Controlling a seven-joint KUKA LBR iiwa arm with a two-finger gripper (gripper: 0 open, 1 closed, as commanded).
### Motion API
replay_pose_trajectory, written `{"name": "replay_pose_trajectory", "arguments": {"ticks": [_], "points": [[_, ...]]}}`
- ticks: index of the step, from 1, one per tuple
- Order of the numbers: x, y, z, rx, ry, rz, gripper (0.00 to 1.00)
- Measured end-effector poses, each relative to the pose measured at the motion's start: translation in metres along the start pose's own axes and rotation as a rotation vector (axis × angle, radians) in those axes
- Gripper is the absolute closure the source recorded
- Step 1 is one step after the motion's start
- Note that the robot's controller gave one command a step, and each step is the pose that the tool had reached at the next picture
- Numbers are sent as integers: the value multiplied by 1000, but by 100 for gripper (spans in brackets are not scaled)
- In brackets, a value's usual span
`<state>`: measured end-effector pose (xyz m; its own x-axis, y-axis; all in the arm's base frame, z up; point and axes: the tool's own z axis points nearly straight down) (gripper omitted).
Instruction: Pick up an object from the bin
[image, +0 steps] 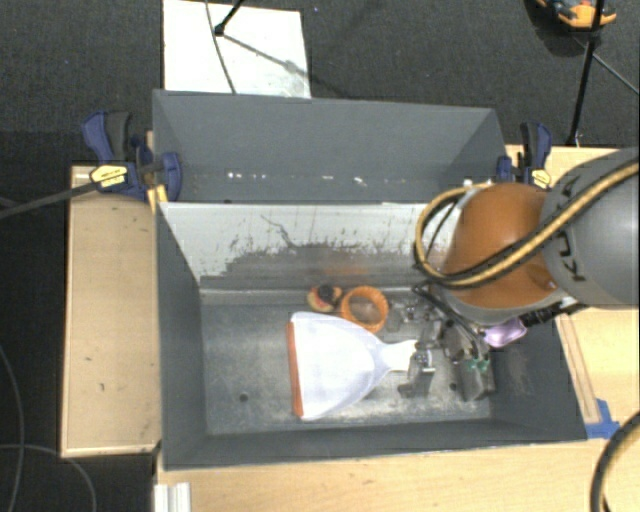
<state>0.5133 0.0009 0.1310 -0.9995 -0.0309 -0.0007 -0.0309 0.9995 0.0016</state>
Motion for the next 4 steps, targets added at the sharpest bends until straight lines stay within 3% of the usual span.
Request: {"name": "replay_pose_trajectory", "arguments": {"ticks": [1, 2, 3, 4], "points": [[7, -3, 9, 1, -1, 9, 0], [19, -2, 58, 2, -11, 134, 100], [18, -2, 58, 2, -11, 134, 100], [30, 5, -130, 1, -10, 132, 100]]}}
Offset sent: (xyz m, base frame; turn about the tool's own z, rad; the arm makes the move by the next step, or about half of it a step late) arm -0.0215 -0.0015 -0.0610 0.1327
